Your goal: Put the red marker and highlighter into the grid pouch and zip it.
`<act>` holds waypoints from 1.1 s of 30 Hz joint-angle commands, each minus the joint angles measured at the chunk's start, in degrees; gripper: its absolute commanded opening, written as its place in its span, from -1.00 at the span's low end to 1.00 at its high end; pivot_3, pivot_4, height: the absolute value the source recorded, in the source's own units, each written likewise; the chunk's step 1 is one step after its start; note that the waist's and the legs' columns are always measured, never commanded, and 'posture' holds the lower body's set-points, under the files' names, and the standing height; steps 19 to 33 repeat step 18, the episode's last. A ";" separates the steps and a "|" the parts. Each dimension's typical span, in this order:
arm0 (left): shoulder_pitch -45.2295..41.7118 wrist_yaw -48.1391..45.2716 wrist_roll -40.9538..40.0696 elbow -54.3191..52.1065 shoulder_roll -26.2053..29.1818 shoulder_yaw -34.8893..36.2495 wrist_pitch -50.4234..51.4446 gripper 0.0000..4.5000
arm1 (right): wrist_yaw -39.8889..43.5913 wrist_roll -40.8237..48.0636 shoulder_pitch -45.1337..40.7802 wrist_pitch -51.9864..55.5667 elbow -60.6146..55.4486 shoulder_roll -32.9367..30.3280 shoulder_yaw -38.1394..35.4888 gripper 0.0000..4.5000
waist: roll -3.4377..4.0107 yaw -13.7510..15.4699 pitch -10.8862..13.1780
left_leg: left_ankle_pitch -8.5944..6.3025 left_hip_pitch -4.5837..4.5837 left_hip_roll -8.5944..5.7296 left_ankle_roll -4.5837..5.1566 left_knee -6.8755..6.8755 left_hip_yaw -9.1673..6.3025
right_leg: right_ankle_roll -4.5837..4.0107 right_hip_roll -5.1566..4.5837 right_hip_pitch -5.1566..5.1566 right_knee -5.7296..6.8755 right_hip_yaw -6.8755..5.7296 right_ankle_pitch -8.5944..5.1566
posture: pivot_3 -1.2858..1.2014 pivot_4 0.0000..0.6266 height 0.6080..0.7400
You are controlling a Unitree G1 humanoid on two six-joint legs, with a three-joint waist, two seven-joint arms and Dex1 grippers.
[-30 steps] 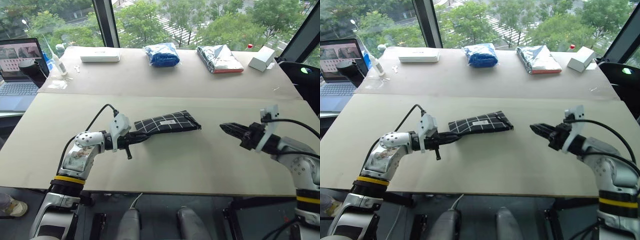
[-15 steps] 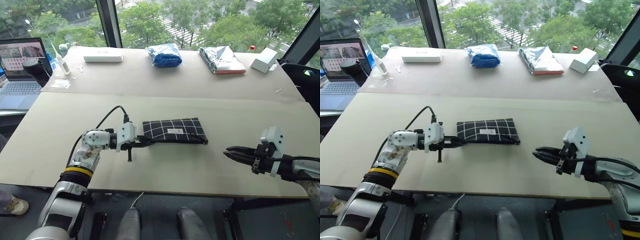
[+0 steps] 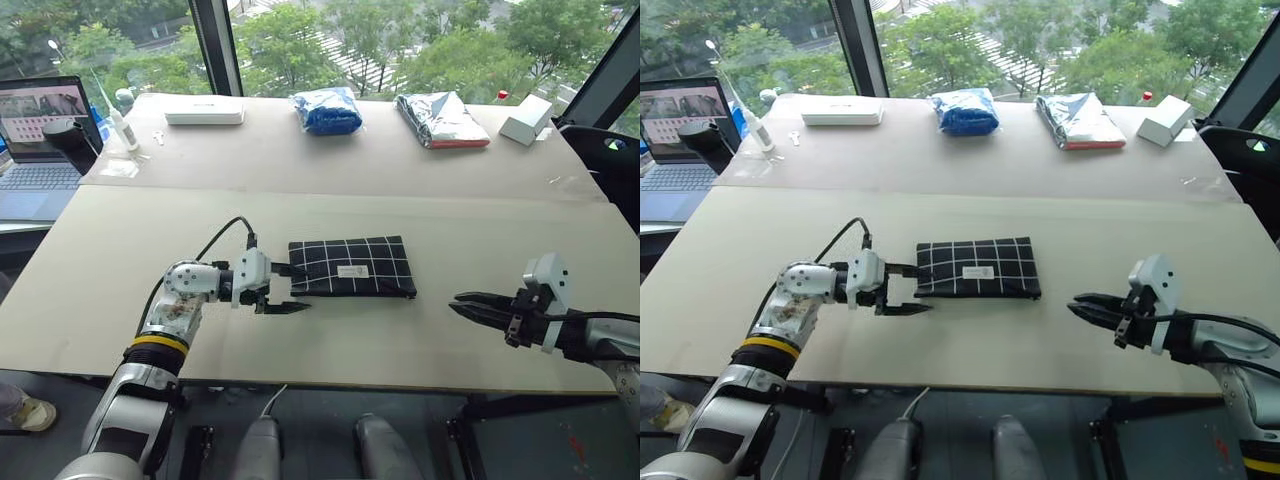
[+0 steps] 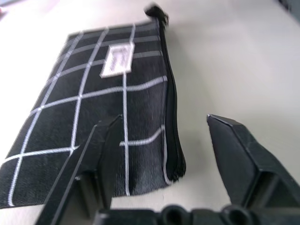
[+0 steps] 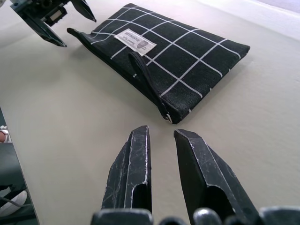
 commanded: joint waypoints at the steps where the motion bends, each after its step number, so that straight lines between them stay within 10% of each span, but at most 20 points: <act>1: 2.06 8.16 -9.31 -11.20 1.35 6.66 17.47 0.32 | 0.70 -0.36 -2.24 -1.88 2.03 -0.44 -0.56 -0.54 | 0.00 0.00 0.00 | 0.00 0.02 0.00 0.00 0.00 -0.02 | 0.00 0.00 0.00 0.02 -0.01 0.00 | 0.03 -0.52 1.00; 13: 22.26 38.11 -16.64 -34.93 4.56 30.22 39.63 0.32 | 1.45 -4.57 -10.93 -7.19 19.41 2.90 3.06 -0.54 | -0.02 0.05 0.01 | 0.00 0.10 0.01 0.00 0.06 -0.03 | -0.10 0.00 0.02 0.13 -0.04 0.06 | 0.03 -0.52 1.00; 33: 25.11 39.78 -17.31 -35.15 3.42 31.62 39.26 0.32 | 1.57 -5.65 -13.70 -8.70 23.53 4.18 3.81 -0.54 | -0.02 0.37 0.01 | 0.00 0.09 0.01 -0.01 0.10 0.01 | -0.11 -0.02 0.08 0.05 -0.03 0.06 | 0.03 -0.52 1.00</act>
